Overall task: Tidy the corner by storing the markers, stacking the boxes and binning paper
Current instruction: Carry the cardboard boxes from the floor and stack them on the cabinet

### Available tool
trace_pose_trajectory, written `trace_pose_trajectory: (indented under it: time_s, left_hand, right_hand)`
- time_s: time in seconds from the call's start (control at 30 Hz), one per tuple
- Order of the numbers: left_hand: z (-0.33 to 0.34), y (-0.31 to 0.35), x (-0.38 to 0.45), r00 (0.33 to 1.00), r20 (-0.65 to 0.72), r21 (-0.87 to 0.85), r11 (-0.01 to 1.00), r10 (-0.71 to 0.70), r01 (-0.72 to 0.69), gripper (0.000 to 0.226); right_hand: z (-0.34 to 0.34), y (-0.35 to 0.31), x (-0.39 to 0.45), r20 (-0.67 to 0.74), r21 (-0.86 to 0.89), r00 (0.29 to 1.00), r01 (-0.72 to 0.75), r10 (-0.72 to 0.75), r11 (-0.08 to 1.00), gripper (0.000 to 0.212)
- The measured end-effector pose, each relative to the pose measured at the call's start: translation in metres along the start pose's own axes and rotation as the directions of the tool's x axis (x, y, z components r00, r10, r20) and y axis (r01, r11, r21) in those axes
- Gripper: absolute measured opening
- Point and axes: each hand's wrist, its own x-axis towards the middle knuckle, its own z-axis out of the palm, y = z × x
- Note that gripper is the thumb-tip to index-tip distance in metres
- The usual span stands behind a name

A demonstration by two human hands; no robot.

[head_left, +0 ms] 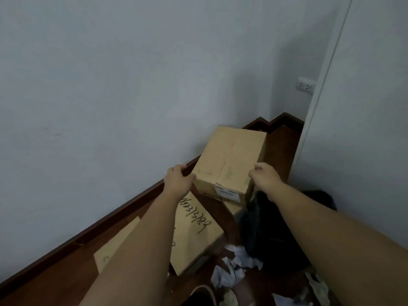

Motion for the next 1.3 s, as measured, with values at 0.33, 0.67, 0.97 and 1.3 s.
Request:
trace_pose_trajectory:
  time_s: [0.33, 0.67, 0.97, 1.3]
  left_hand:
    - [0.065, -0.056, 0.083, 0.969, 0.205, -0.250, 0.950, -0.137, 0.187, 0.091]
    - [0.087, -0.051, 0.097, 0.941, 0.105, -0.408, 0.849, -0.321, 0.336, 0.101]
    - [0.011, -0.043, 0.038, 0.969, -0.089, -0.547, 0.824, -0.232, 0.147, 0.080]
    - [-0.109, 0.077, -0.063, 0.925, -0.380, -0.653, 0.703, 0.018, -0.283, 0.080]
  right_hand:
    - [0.100, 0.056, 0.069, -0.102, 0.394, 0.969, -0.169, 0.226, 0.904, 0.074]
    - [0.119, 0.078, 0.084, 0.007, 0.594, 0.971, -0.197, 0.240, 0.780, 0.057]
    - [0.100, 0.012, 0.007, 0.012, 0.702, 0.994, -0.087, 0.109, 0.707, 0.057]
    - [0.007, -0.109, -0.122, -0.131, 0.733, 0.953, 0.279, -0.273, 0.620, 0.060]
